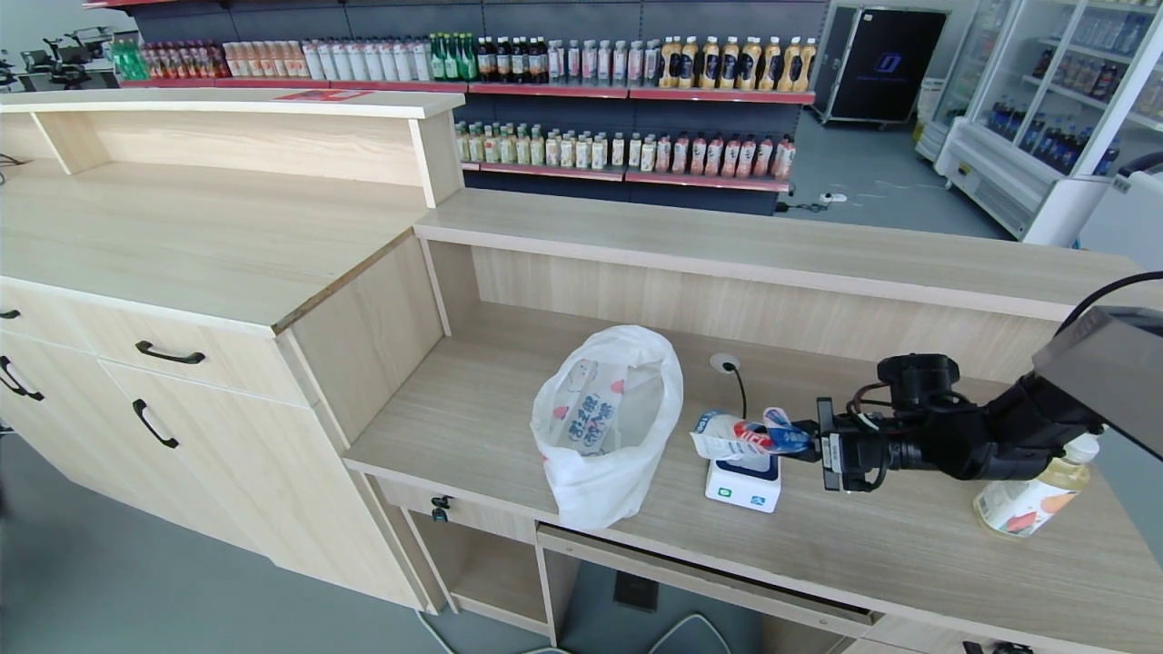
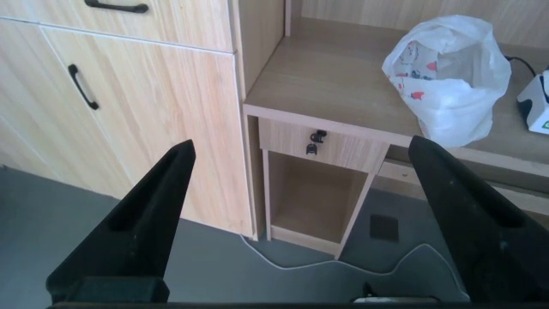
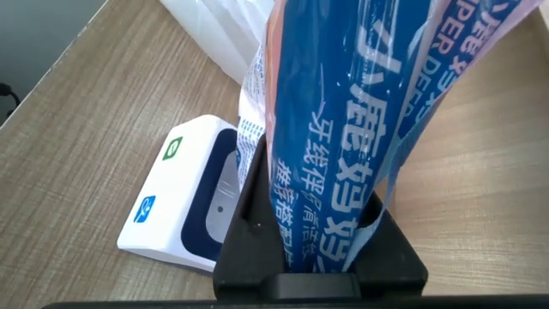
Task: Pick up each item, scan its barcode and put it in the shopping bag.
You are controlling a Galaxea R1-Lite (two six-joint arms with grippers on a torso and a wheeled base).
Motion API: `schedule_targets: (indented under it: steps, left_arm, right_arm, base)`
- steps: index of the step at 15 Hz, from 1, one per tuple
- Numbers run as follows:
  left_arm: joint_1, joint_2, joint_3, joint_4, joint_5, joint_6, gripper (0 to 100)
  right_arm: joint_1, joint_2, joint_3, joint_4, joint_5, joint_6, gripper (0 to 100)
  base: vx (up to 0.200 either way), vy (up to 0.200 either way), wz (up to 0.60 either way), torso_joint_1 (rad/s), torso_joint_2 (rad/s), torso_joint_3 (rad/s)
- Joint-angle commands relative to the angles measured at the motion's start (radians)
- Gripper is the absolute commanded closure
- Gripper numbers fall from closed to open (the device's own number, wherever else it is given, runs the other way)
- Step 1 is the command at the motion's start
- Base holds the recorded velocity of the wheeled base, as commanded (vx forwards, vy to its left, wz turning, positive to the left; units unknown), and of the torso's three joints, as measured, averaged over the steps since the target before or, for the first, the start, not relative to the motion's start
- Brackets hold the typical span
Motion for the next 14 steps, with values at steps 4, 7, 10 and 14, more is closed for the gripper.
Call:
schedule_targets:
  steps: [4, 7, 10, 14]
  left_arm:
    - [0.000, 0.000, 0.000, 0.000, 0.000, 0.000, 0]
    - [0.000, 0.000, 0.000, 0.000, 0.000, 0.000, 0]
    - [0.000, 0.000, 0.000, 0.000, 0.000, 0.000, 0]
    - [0.000, 0.000, 0.000, 0.000, 0.000, 0.000, 0]
  right_arm:
    - [0.003, 0.005, -0.023, 0.000, 0.000, 0.007, 100]
    - [-0.006, -0.033, -0.049, -0.005, 0.000, 0.061, 100]
    - [-0.112, -0.246, 0.009, 0.005, -0.008, 0.366, 100]
    - [-0.338, -0.572, 0.188, 0.001, -0.164, 0.742, 100]
  base:
    - [0.000, 0.000, 0.00, 0.000, 0.00, 0.000]
    - [0.000, 0.000, 0.00, 0.000, 0.00, 0.000]
    - [0.000, 0.000, 0.00, 0.000, 0.00, 0.000]
    - [0.000, 0.000, 0.00, 0.000, 0.00, 0.000]
